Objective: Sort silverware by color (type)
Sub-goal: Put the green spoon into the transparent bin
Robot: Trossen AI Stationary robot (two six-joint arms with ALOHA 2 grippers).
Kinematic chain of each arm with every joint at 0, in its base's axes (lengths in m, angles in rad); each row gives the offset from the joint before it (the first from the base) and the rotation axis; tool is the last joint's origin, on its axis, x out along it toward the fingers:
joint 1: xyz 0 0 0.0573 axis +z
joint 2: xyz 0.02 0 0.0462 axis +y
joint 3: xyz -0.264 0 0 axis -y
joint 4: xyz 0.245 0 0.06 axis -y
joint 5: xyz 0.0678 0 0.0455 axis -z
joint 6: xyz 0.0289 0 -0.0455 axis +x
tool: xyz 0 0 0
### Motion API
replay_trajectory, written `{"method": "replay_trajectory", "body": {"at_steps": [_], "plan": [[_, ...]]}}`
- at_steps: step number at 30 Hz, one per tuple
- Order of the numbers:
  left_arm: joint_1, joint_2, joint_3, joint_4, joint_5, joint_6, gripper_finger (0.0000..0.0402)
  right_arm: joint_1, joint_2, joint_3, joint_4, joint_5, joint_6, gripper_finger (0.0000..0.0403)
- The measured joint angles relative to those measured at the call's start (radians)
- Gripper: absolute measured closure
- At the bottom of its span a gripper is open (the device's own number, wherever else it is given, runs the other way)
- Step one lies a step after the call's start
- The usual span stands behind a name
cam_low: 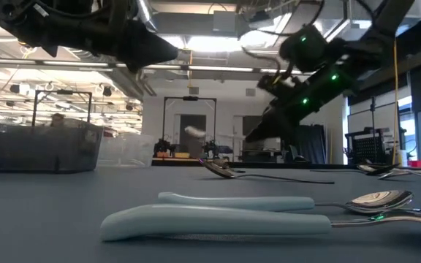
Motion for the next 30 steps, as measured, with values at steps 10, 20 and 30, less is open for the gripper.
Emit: {"method": "replay_trajectory", "body": {"at_steps": [10,20,30], "plan": [[0.06,0.086,0.0,-0.011,-0.059,-0.025,0.0217,0.0,-0.188,-0.152,0.235,-0.008,-0.008,0.0395],[0.122,0.299,0.015,0.316,0.127,-0.08,0.0216,0.011,-0.204,-0.246,0.545,-0.188,-0.003,0.0395],[0.069,0.511,0.163,0.471,0.21,-0.052,0.0216,0.08,-0.141,-0.246,0.706,-0.192,-0.008,0.0396]]}}
